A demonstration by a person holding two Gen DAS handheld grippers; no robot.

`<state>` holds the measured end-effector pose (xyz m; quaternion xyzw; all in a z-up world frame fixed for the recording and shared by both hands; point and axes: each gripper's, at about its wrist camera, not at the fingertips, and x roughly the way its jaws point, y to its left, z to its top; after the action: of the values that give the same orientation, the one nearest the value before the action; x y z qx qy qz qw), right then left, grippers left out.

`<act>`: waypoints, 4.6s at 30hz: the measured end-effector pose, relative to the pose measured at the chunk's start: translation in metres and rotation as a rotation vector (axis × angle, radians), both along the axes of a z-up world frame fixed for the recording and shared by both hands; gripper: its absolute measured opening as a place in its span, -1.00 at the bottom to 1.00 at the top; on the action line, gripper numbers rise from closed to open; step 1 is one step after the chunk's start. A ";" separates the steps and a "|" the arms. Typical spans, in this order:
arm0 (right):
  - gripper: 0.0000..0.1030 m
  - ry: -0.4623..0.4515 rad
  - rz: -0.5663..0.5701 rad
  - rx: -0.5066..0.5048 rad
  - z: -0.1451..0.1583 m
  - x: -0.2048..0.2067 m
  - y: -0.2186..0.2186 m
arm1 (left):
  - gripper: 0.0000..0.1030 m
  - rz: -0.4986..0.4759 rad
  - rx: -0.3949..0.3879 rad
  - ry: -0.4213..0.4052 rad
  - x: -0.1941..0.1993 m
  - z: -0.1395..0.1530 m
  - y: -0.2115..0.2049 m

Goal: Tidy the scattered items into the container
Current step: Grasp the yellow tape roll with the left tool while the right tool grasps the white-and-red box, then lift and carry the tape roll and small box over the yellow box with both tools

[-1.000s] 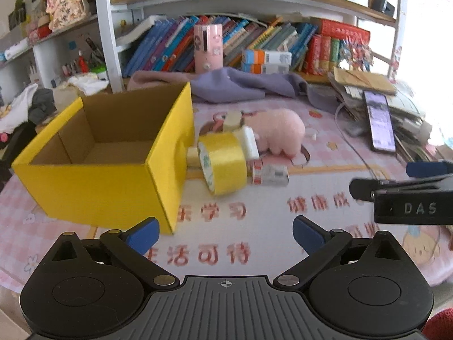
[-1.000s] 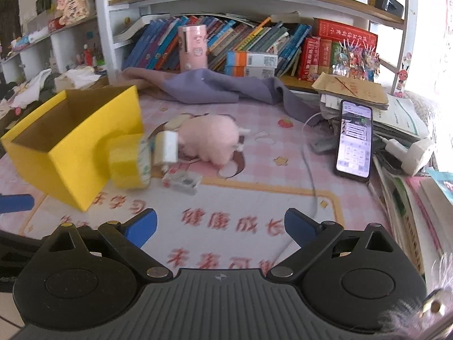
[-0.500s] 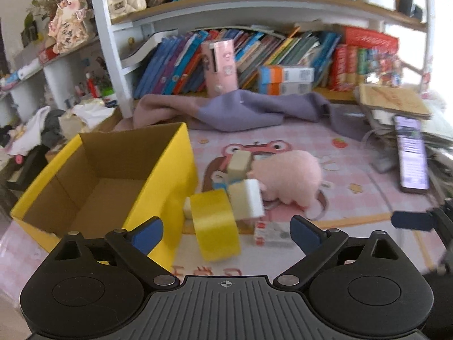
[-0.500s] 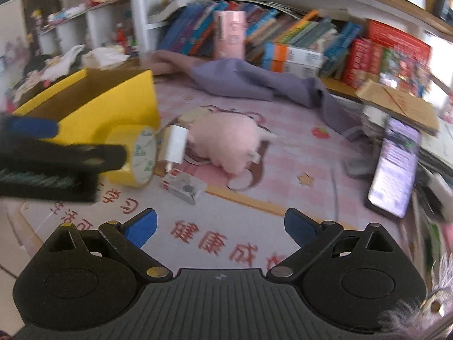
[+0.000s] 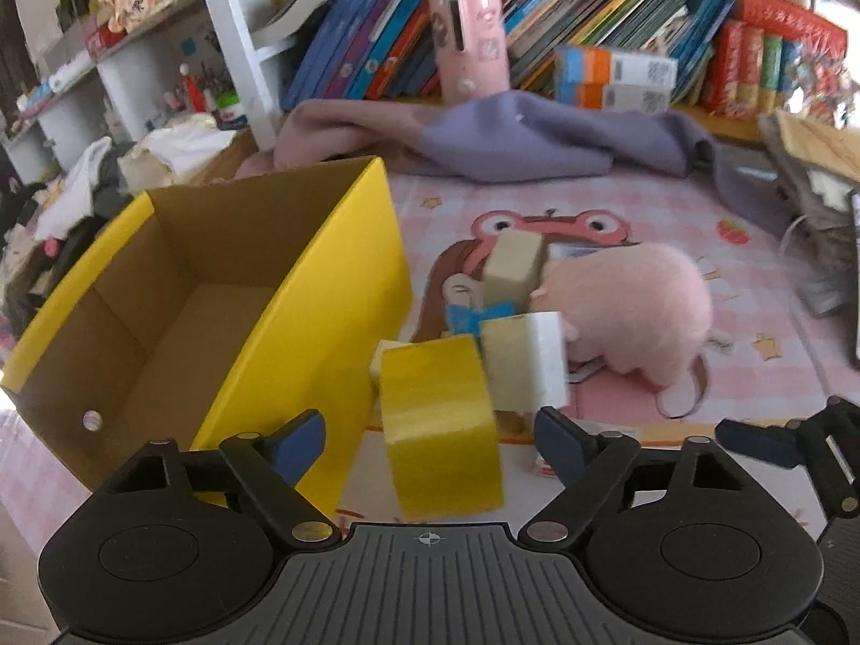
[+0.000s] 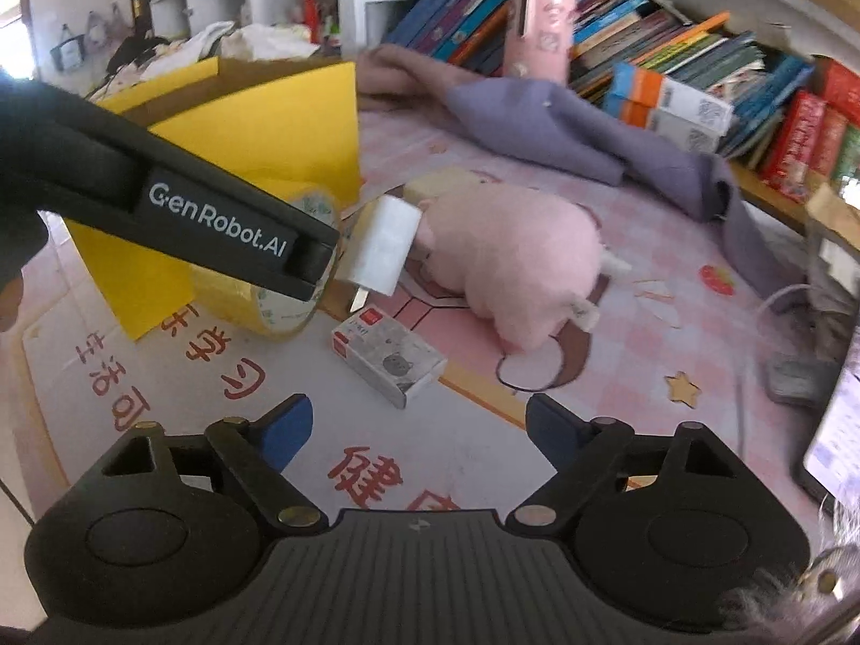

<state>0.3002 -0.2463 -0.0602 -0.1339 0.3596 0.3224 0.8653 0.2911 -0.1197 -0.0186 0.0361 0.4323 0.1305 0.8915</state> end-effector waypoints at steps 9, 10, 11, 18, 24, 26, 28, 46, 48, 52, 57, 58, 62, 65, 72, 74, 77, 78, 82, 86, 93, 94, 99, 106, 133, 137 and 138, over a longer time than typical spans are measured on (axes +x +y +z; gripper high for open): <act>0.55 -0.025 0.104 0.003 -0.017 0.014 0.025 | 0.40 -0.037 0.051 0.048 0.015 -0.007 -0.012; 0.52 -0.021 0.109 0.003 -0.019 0.015 0.026 | 0.40 -0.045 0.061 0.053 0.015 -0.009 -0.014; 0.45 -0.015 0.113 0.005 -0.020 0.017 0.027 | 0.39 -0.052 0.071 0.061 0.016 -0.011 -0.016; 0.10 -0.012 0.141 0.043 -0.021 0.022 0.024 | -0.11 0.013 0.051 0.094 0.024 -0.018 -0.005; -0.27 -0.023 0.142 0.047 -0.020 0.023 0.023 | -0.20 0.003 0.042 0.080 0.019 -0.012 -0.006; -0.30 -0.021 0.143 0.046 -0.019 0.022 0.022 | -0.21 -0.002 0.044 0.067 0.016 -0.008 -0.008; -0.35 -0.018 0.137 0.045 -0.018 0.021 0.019 | -0.21 -0.004 0.038 0.058 0.013 -0.005 -0.009; -0.37 -0.051 0.049 0.050 0.010 -0.005 -0.004 | -0.21 -0.060 -0.047 -0.033 -0.029 0.019 -0.012; -0.37 -0.051 0.044 0.048 0.014 -0.010 -0.005 | -0.21 -0.073 -0.058 -0.041 -0.036 0.021 -0.012; -0.37 -0.044 0.020 0.052 0.023 -0.019 -0.007 | -0.21 -0.106 -0.077 -0.067 -0.050 0.027 -0.009; -0.37 -0.039 -0.033 0.067 0.043 -0.033 -0.015 | -0.21 -0.163 -0.108 -0.109 -0.068 0.041 -0.002; -0.37 -0.044 -0.043 0.067 0.046 -0.038 -0.017 | -0.21 -0.178 -0.109 -0.121 -0.071 0.043 -0.001; -0.38 -0.051 -0.098 0.067 0.059 -0.056 -0.022 | -0.21 -0.240 -0.110 -0.164 -0.085 0.052 0.000; -0.37 -0.072 -0.142 0.056 0.064 -0.070 -0.022 | -0.21 -0.284 -0.122 -0.189 -0.097 0.055 0.003; -0.37 -0.098 -0.223 0.048 0.073 -0.106 -0.009 | -0.21 -0.374 -0.145 -0.222 -0.133 0.058 0.017; -0.37 -0.104 -0.233 0.047 0.075 -0.119 -0.002 | -0.21 -0.389 -0.151 -0.232 -0.147 0.059 0.024; -0.37 -0.112 -0.250 0.038 0.078 -0.141 0.011 | -0.21 -0.397 -0.166 -0.238 -0.167 0.060 0.038; -0.37 -0.113 -0.256 0.035 0.079 -0.149 0.016 | -0.21 -0.397 -0.173 -0.238 -0.175 0.060 0.043; -0.37 -0.118 -0.271 0.021 0.079 -0.183 0.034 | -0.21 -0.392 -0.195 -0.232 -0.203 0.056 0.064; -0.37 -0.115 -0.276 0.014 0.074 -0.216 0.053 | -0.22 -0.378 -0.209 -0.217 -0.230 0.051 0.084; -0.37 -0.106 -0.229 0.028 0.073 -0.258 0.089 | -0.22 -0.332 -0.195 -0.232 -0.272 0.055 0.119; -0.37 -0.110 -0.222 0.030 0.075 -0.261 0.094 | -0.22 -0.325 -0.192 -0.236 -0.277 0.056 0.123; -0.37 -0.122 -0.176 0.037 0.078 -0.275 0.117 | -0.22 -0.272 -0.184 -0.258 -0.293 0.060 0.146; -0.37 -0.146 -0.105 0.023 0.083 -0.283 0.146 | -0.22 -0.216 -0.192 -0.294 -0.303 0.065 0.171; -0.37 -0.188 -0.005 0.051 0.100 -0.218 0.183 | -0.22 -0.150 -0.148 -0.362 -0.236 0.078 0.202; -0.37 -0.231 -0.015 0.087 0.116 -0.182 0.183 | -0.22 -0.155 -0.123 -0.399 -0.200 0.094 0.206; -0.37 -0.238 -0.016 0.094 0.119 -0.173 0.183 | -0.22 -0.159 -0.119 -0.406 -0.191 0.098 0.206</act>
<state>0.1268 -0.0628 0.0592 -0.1275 0.2398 0.3138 0.9098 0.0999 0.0866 0.0794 -0.0097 0.2467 0.0384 0.9683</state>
